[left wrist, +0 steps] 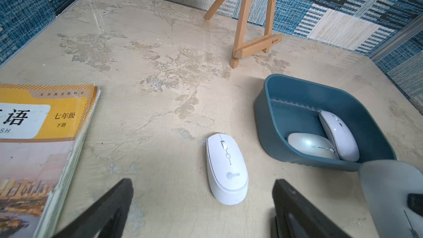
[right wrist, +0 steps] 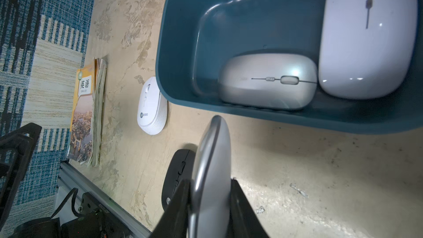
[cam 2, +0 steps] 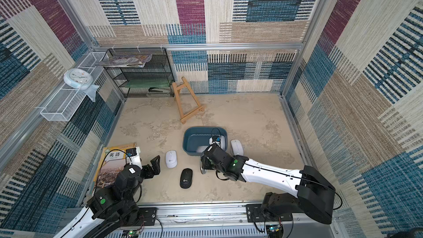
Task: Take out the mouse from the storage box
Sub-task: Place the mouse at the center of the board.
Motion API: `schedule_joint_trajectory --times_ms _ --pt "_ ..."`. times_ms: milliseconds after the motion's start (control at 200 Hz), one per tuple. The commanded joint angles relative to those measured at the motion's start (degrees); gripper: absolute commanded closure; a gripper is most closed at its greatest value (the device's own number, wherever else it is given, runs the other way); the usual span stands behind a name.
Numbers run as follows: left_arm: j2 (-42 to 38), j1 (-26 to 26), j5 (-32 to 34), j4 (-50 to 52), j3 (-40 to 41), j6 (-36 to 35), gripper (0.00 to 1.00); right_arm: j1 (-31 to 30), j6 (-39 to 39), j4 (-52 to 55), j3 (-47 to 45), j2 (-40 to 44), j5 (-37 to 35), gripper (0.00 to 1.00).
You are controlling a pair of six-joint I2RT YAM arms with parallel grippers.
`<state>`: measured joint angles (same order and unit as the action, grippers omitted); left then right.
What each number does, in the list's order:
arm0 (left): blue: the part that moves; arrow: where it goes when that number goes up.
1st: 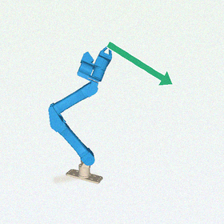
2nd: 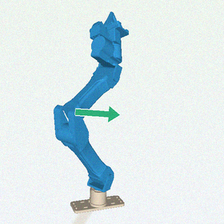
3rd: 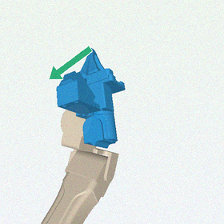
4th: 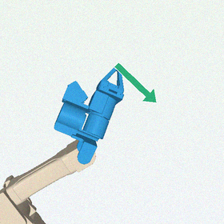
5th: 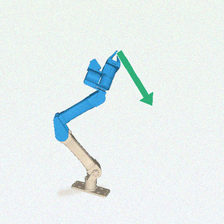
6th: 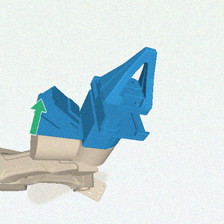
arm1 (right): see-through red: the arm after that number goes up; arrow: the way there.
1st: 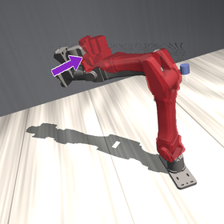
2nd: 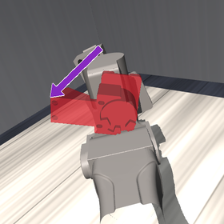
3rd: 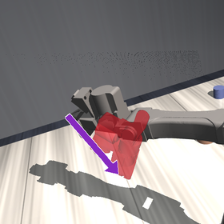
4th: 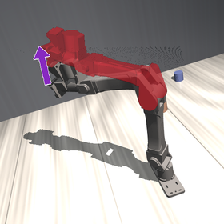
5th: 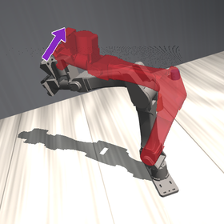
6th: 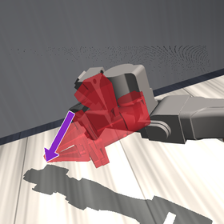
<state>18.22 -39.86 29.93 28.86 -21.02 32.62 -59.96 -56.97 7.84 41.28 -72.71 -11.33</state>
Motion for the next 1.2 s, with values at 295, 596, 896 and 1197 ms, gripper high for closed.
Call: schedule_joint_trajectory --times_ms 295,596,896,1197 --pt "0.6 0.0 0.3 -1.2 0.0 -0.5 0.01 -0.6 1.5 -7.1 -3.9 -2.2 3.9 0.74" --pt "0.5 0.0 0.5 -1.0 0.0 -0.4 0.01 -0.6 1.4 -10.3 -4.9 -6.0 5.8 0.74" --pt "0.4 0.0 0.6 -0.8 0.0 -0.2 0.01 -0.6 1.4 -11.6 -4.7 -8.1 6.8 0.73" --pt "0.3 0.0 0.4 -0.7 -0.1 -0.2 0.01 -0.6 -2.3 -11.7 -5.7 -9.2 5.7 0.71"
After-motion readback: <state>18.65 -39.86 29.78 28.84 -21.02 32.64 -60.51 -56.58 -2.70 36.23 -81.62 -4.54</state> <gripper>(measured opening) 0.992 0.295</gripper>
